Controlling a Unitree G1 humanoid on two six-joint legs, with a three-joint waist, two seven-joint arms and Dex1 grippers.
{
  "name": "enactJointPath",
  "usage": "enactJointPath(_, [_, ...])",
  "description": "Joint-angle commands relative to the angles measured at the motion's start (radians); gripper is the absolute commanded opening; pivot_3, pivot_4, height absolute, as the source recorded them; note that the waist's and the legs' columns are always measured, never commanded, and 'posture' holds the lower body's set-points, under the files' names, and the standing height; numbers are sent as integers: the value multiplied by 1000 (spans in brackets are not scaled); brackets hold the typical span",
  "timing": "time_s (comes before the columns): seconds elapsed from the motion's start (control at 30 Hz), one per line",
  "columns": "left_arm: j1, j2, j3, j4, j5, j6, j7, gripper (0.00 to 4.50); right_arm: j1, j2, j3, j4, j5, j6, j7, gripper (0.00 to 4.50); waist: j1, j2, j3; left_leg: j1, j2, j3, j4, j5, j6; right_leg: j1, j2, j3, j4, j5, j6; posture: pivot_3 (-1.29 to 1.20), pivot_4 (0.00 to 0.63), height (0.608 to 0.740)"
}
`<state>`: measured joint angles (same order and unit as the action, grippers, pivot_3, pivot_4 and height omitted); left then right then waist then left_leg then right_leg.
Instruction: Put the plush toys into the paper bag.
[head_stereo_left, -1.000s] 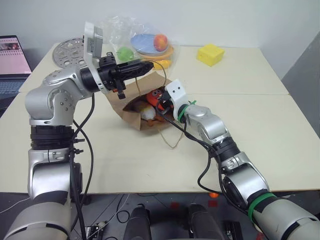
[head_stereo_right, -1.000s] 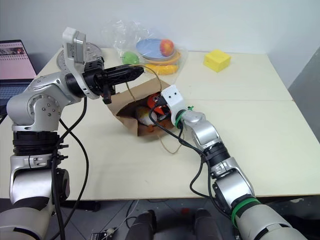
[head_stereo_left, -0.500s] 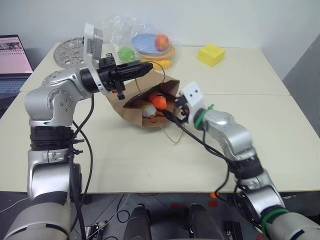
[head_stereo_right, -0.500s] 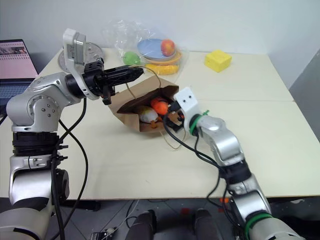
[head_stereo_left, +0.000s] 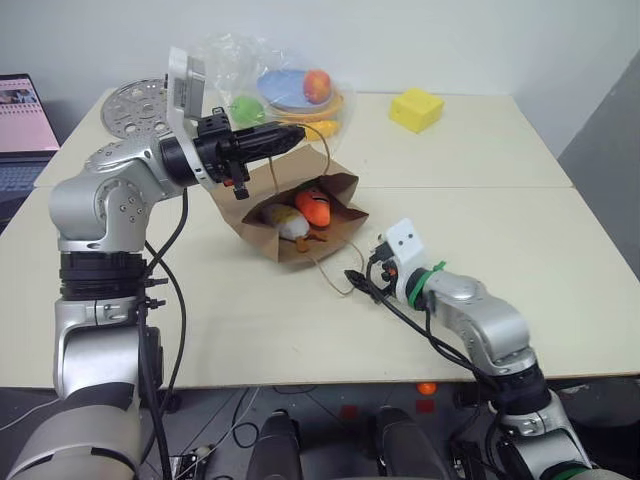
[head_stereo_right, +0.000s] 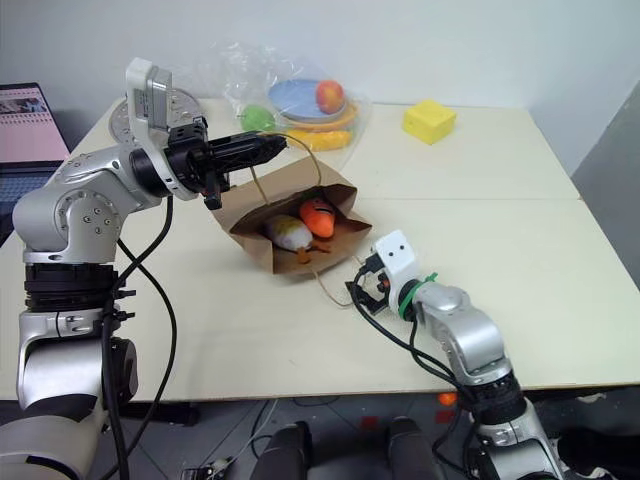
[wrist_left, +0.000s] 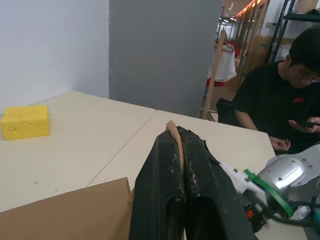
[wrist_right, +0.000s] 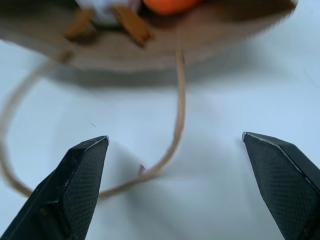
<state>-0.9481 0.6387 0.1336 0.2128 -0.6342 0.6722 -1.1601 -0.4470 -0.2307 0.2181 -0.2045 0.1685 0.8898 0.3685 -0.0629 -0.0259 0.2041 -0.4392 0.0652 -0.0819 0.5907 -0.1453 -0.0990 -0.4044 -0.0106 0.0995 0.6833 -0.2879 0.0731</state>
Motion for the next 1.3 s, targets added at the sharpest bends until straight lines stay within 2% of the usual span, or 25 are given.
enactJointPath(0.03, [-29,7,10,-8,-4,-15,-6,0,-17,8,-8,14,-12,-53,-8,4478,2,0,0,0,0,0,0,0,0,0,0,0,0,0,0,0,150,740])
enactJointPath(0.13, [-25,12,15,-10,-5,-13,-6,0,-15,17,-16,11,4,-60,6,3881,3,0,0,0,0,0,-1,0,0,0,0,0,0,0,0,0,150,740])
enactJointPath(0.47, [-4,18,22,-27,-7,-11,6,0,3,19,-29,-44,50,-69,50,180,3,0,0,0,0,0,0,0,0,0,0,0,0,0,0,0,150,740])
enactJointPath(0.5, [-4,17,21,-25,-5,-13,6,0,2,14,-32,-49,52,-67,54,33,3,0,0,0,0,0,0,0,0,0,0,0,0,0,0,0,150,740])
enactJointPath(0.63, [-1,12,19,-31,-9,-12,11,0,-35,36,-116,-129,151,-48,74,33,3,0,0,0,0,0,0,0,0,0,0,0,0,0,0,0,150,740])
enactJointPath(0.77, [-10,19,22,-20,-7,-14,7,0,-165,65,-263,-226,315,85,55,33,3,0,0,0,0,0,0,0,0,0,0,0,1,0,0,0,150,740])
enactJointPath(0.87, [-41,19,26,0,-13,-7,6,0,-265,73,-324,-260,412,164,41,33,3,0,0,0,0,-1,0,0,0,0,0,-1,2,0,0,0,150,740])
enactJointPath(1.07, [-38,-8,21,-9,-29,5,12,0,-328,64,-328,-251,457,207,-3,33,4,0,0,0,0,-1,-1,0,0,0,0,-1,1,0,0,0,150,740])
enactJointPath(1.3, [39,-44,1,-118,-64,58,33,0,-270,42,-283,-253,443,189,-32,33,4,0,0,0,0,-1,-1,0,0,0,0,-1,1,0,0,0,150,740])
